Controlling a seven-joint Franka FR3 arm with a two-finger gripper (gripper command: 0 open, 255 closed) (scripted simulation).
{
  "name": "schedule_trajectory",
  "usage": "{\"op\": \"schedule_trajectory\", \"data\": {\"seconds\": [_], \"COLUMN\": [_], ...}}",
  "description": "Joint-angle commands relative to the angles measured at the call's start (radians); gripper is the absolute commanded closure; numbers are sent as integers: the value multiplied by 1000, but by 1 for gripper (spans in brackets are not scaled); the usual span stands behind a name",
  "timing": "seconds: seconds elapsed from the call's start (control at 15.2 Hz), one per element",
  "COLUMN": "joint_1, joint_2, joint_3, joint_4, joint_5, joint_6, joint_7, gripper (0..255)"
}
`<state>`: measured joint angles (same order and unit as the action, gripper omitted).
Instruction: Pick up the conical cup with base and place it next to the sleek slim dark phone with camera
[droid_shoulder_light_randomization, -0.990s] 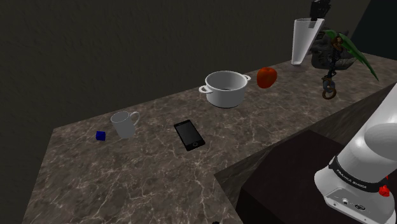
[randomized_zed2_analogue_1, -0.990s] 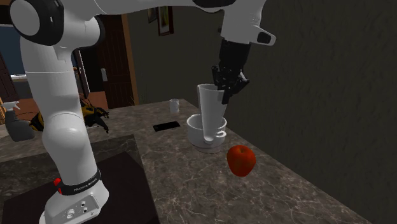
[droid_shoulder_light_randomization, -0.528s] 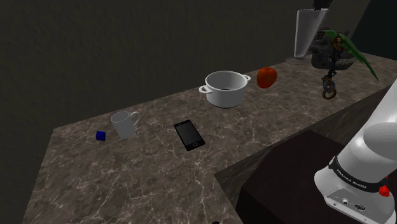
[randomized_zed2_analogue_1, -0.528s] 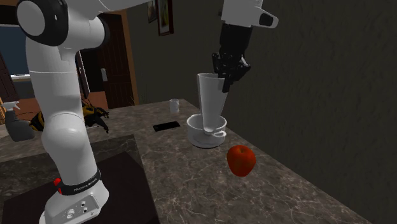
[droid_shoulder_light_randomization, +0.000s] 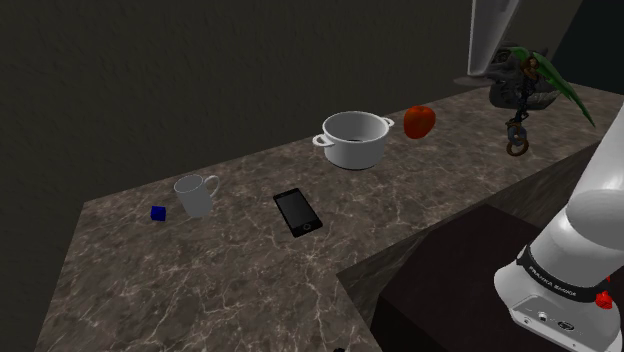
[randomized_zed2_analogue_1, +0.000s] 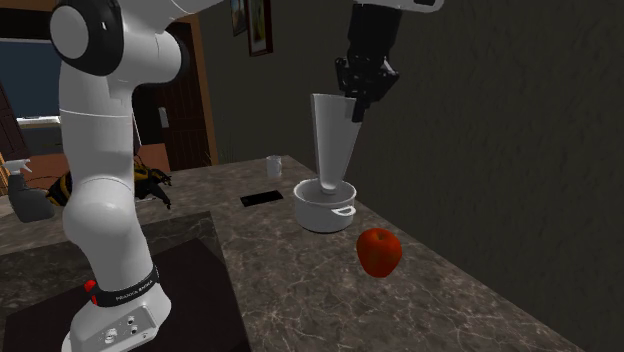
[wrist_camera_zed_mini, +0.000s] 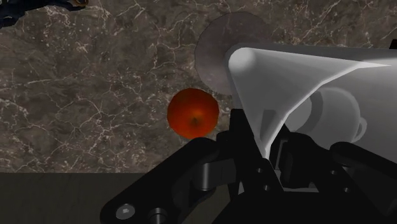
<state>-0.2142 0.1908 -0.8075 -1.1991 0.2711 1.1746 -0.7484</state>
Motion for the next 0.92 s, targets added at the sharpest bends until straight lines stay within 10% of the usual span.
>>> {"op": "schedule_trajectory", "data": {"seconds": [0.0, 0.86], "joint_1": [-16, 263], "joint_2": [20, -250], "joint_3": [-2, 177], "joint_4": [53, -221], "joint_5": [18, -126], "joint_6": [-38, 98], "joint_7": [-1, 395], "gripper": [255, 255]}}
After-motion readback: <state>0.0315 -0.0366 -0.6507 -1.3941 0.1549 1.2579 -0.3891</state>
